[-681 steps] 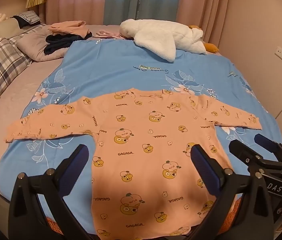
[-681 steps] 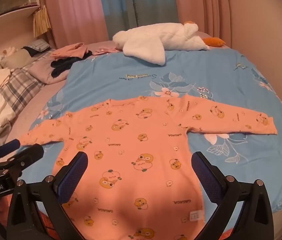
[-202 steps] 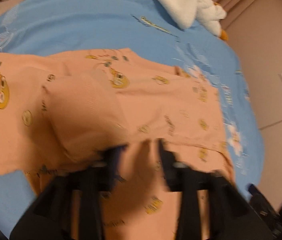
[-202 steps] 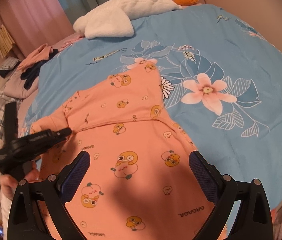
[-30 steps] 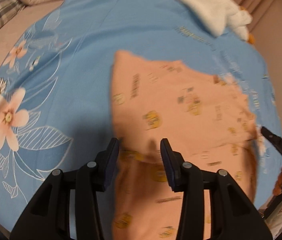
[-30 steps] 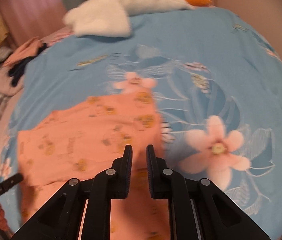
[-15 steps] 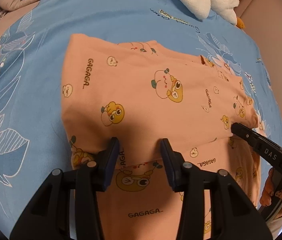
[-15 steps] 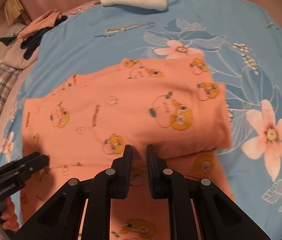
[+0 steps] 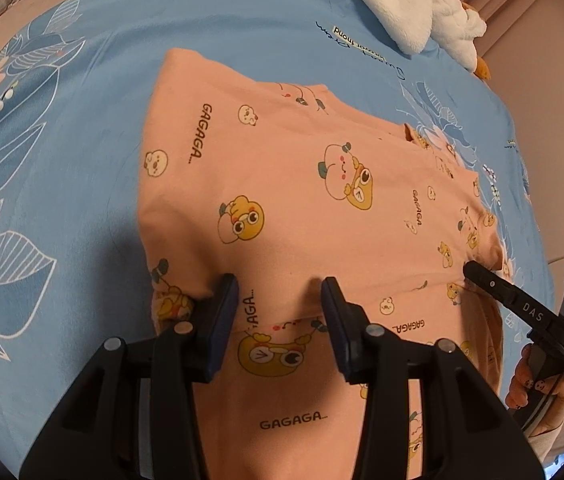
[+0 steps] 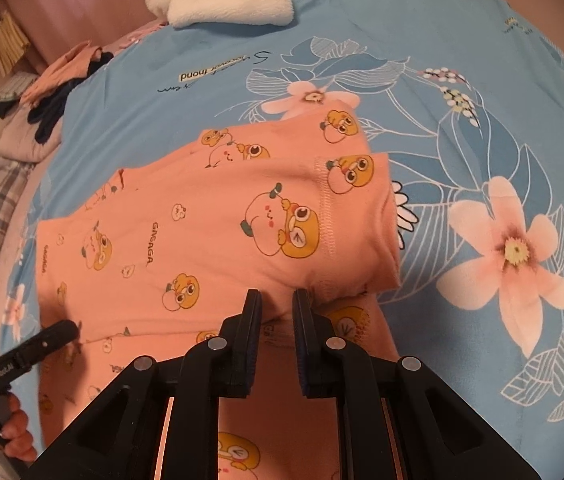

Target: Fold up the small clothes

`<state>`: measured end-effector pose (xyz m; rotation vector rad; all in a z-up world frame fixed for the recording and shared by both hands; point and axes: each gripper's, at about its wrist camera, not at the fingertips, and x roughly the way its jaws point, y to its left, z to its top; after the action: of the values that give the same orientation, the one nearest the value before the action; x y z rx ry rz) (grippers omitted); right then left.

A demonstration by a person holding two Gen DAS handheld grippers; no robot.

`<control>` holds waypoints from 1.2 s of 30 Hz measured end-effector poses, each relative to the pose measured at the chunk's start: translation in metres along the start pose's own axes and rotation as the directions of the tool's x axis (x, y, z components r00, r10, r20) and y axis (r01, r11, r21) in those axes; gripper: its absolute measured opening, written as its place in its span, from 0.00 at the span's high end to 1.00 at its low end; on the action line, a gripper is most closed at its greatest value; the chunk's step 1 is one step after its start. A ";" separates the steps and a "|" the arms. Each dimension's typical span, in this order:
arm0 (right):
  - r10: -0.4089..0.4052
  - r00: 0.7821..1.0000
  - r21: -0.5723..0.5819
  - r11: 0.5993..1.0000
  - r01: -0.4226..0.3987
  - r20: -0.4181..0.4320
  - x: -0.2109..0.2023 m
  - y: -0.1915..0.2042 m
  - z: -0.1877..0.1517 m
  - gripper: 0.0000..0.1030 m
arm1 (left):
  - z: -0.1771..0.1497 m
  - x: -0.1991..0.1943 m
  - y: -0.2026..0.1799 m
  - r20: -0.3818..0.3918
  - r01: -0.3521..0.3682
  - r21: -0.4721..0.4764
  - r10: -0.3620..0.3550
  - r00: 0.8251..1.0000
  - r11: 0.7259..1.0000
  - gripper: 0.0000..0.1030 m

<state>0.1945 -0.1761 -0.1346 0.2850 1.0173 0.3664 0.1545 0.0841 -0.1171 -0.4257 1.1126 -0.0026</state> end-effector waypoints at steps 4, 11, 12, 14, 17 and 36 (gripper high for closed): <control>0.028 1.000 0.018 0.999 -0.028 0.002 0.002 -0.004 -0.001 0.88 | -0.001 0.001 0.001 0.004 0.008 -0.012 -0.008 1.000 1.000 0.59; 0.086 0.996 0.060 0.994 -0.086 0.015 0.003 -0.014 -0.004 0.88 | -0.004 0.000 0.011 0.026 0.062 -0.020 -0.061 0.998 0.998 0.59; 0.094 0.995 0.069 0.993 -0.095 0.016 0.003 -0.016 -0.004 0.88 | -0.004 -0.001 0.014 0.030 0.072 -0.035 -0.071 0.997 0.997 0.59; 0.096 0.995 0.071 0.993 -0.096 0.014 0.003 -0.016 -0.004 0.88 | -0.003 -0.001 0.016 0.038 0.088 -0.054 -0.086 0.996 0.995 0.59; 0.090 0.996 0.070 0.993 -0.090 0.014 0.003 -0.015 -0.004 0.88 | -0.006 -0.001 0.017 0.057 0.103 -0.057 -0.099 0.993 0.993 0.59; 0.046 0.997 0.067 0.997 -0.050 0.056 0.004 -0.011 -0.007 0.88 | -0.010 -0.001 0.017 0.087 0.128 -0.069 -0.121 0.989 0.989 0.58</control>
<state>0.1922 -0.1838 -0.1459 0.3796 0.9723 0.3662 0.1419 0.0962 -0.1254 -0.5566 1.0051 -0.0533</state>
